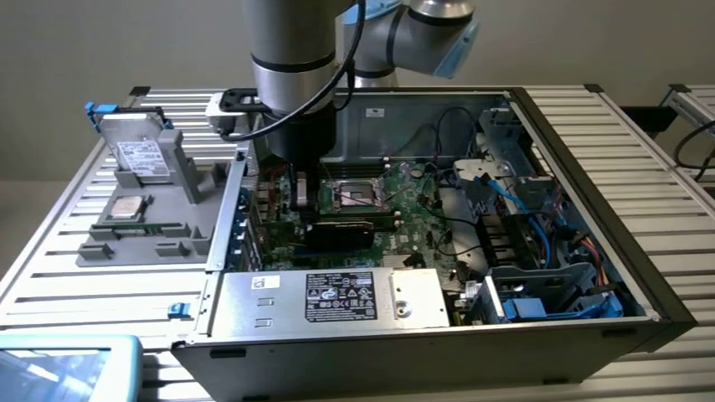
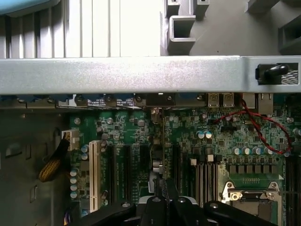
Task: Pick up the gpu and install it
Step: 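Press down on the gpu until it lock into place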
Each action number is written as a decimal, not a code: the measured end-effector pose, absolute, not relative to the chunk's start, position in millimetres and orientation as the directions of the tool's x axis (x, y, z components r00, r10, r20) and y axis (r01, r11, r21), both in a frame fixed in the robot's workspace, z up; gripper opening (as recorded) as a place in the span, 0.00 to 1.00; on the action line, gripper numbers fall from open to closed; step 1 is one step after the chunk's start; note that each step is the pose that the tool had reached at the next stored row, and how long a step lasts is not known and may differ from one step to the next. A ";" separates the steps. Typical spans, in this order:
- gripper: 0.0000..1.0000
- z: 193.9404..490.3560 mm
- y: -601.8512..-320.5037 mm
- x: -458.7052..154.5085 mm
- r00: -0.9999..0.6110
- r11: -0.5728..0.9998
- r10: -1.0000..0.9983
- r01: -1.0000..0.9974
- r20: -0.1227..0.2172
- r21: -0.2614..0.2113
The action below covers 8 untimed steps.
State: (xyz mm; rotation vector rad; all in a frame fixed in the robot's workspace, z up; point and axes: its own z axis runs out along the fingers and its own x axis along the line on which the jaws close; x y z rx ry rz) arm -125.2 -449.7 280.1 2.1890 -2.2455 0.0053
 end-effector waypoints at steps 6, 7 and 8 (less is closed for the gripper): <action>0.12 289.5 -451.7 -108.5 -0.025 0.025 -1.000 -1.000 0.005 0.007; 0.12 289.5 -452.3 -105.3 -0.025 0.025 -1.000 -1.000 0.005 0.007; 0.12 289.3 -452.9 -103.2 -0.025 0.026 -1.000 -1.000 0.004 0.007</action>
